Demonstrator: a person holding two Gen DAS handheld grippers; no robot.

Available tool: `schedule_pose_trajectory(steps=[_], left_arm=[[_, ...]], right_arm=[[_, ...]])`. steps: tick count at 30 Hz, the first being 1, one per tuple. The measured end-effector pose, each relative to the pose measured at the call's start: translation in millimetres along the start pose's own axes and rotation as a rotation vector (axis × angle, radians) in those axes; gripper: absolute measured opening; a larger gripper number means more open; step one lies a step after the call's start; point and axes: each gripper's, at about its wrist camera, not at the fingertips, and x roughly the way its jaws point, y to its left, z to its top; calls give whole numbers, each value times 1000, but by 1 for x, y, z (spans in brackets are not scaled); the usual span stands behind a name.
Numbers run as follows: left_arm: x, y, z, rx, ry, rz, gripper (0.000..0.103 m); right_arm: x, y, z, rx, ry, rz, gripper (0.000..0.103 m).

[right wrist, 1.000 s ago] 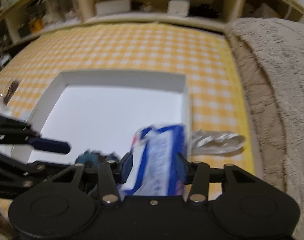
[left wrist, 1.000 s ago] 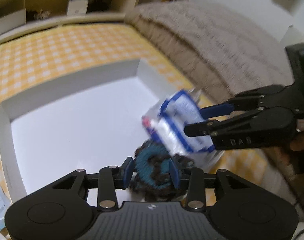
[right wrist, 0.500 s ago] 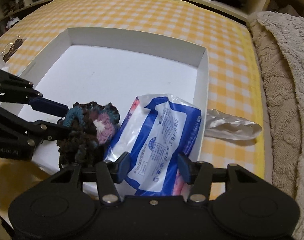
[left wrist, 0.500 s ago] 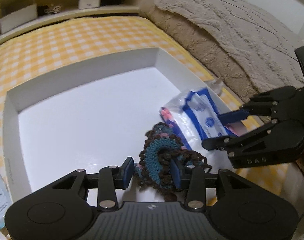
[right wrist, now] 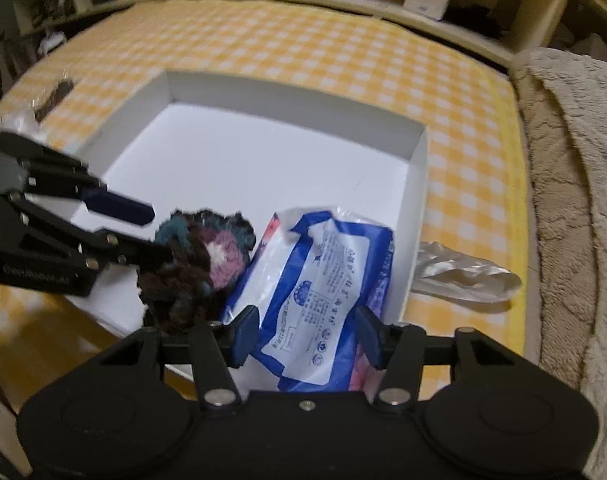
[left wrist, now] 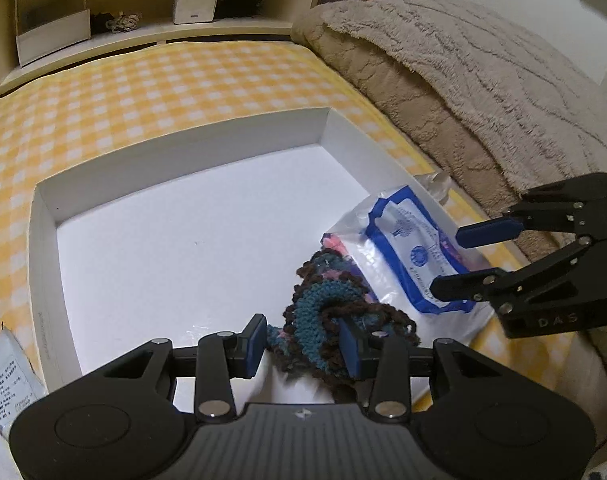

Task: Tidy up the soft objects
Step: 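Lower the scrunchie and wipe pack into the box and open both grippers, then withdraw both tools from the box back toward the remaining items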

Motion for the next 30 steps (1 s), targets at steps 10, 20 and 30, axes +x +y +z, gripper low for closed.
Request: schedule_pose_trajectory(steps=[10,20,30], left_arm=[[-35,-3,-1,-31,-26,-9,72],[-85,-9,-2,-29,-93,6,100],[-126,-8,-11,-17,-134,22,103]], right_arm=[[-42,-4,-11,174,-83,-34,61],[-87,7,-11,259,-135,-92,81],[-122,22,-22,327,-186,-139,99]])
